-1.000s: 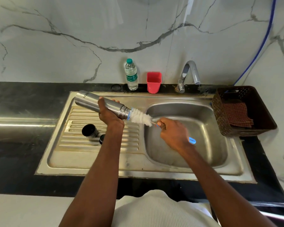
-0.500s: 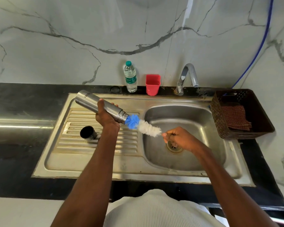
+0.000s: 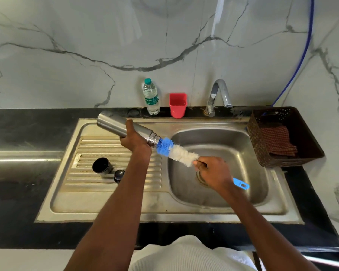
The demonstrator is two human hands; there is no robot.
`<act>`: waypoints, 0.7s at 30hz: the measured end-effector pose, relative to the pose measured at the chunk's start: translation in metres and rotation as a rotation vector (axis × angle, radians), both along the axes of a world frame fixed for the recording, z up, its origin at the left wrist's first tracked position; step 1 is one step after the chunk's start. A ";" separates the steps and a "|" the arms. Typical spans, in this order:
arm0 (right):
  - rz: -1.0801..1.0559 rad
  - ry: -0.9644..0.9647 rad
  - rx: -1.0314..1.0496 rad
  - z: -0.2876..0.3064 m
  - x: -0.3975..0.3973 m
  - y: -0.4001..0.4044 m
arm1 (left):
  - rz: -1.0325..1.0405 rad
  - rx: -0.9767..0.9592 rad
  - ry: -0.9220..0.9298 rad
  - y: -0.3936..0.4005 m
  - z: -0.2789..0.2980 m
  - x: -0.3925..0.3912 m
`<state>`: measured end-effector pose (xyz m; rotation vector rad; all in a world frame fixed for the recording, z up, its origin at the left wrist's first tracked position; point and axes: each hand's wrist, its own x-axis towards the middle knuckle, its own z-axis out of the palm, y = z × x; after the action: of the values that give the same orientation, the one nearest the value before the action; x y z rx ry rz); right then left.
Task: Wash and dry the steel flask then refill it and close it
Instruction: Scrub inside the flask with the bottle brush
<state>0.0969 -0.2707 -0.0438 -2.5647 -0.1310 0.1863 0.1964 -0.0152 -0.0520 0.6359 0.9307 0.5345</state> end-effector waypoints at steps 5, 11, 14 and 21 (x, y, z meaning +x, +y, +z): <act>-0.130 1.065 0.858 0.012 0.026 -0.011 | -0.444 -0.058 -0.247 0.021 0.004 0.002; -0.162 0.932 0.856 -0.006 0.019 -0.008 | -0.470 -0.115 -0.284 0.017 0.007 0.015; -0.071 0.048 0.102 -0.017 0.006 -0.005 | -0.253 0.000 -0.040 0.010 0.001 0.020; -0.122 0.402 0.467 -0.016 0.019 -0.009 | -0.365 -0.022 -0.193 0.028 0.004 0.019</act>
<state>0.1155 -0.2797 -0.0595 -2.0190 0.1212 0.5499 0.2153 0.0127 -0.0485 0.7021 0.6194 0.2531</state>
